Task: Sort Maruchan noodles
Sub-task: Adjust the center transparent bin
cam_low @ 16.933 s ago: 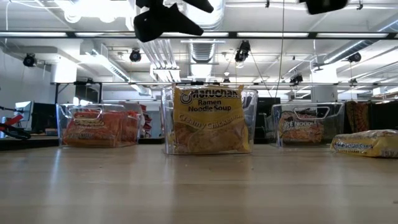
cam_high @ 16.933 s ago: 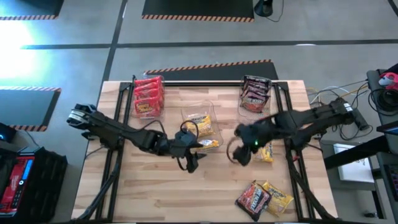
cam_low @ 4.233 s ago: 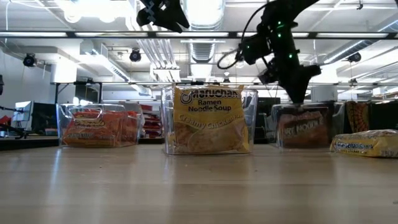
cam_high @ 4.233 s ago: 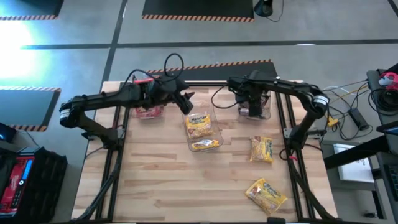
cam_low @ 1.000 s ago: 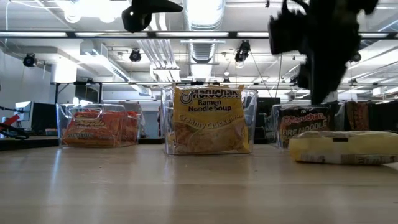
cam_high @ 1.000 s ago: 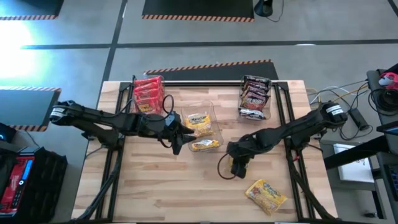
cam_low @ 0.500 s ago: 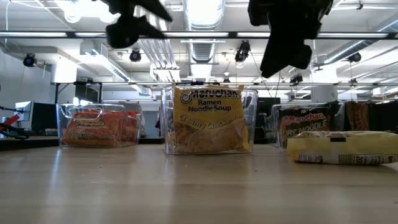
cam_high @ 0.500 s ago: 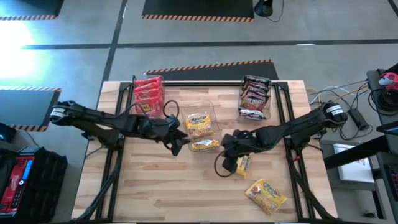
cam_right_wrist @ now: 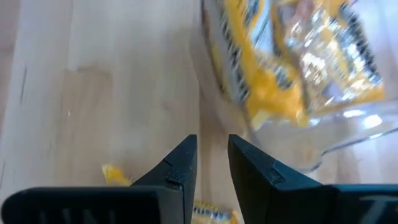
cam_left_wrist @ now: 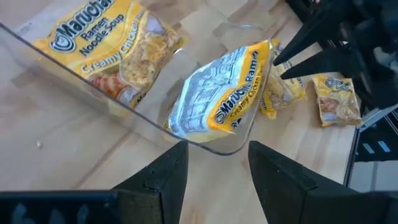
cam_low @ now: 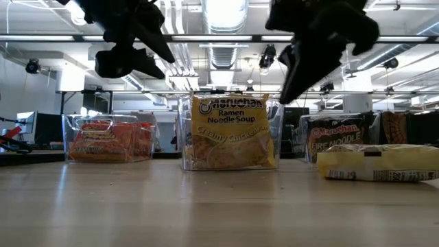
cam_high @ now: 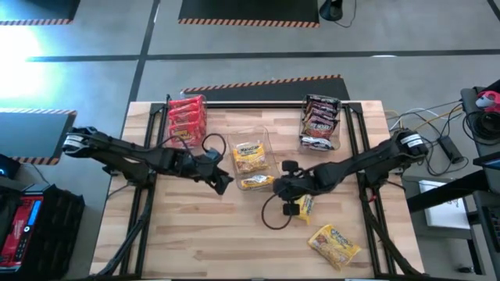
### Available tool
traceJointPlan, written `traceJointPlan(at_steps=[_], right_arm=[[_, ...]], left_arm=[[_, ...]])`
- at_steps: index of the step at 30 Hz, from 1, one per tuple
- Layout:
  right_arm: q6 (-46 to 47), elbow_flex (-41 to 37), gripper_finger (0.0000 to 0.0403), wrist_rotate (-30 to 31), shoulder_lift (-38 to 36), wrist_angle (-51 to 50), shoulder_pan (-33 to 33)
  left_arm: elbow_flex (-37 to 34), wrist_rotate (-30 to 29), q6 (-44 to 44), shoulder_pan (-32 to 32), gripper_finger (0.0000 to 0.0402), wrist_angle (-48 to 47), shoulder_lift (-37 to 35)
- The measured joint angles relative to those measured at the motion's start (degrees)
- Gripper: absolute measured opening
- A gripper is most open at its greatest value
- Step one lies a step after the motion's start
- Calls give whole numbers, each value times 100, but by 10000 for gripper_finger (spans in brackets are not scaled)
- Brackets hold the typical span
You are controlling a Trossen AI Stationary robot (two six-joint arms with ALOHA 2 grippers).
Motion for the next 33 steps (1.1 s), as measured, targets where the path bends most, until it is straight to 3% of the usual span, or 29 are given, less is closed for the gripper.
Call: traceJointPlan(at_steps=[12, 33], right_arm=[[-1016, 390, 84, 100, 19, 8, -140], [-811, 40, 83, -79, 17, 59, -326]], left_arm=[[-21, -4, 47, -36, 152, -13, 178], [16, 35, -74, -119, 152, 173, 525]])
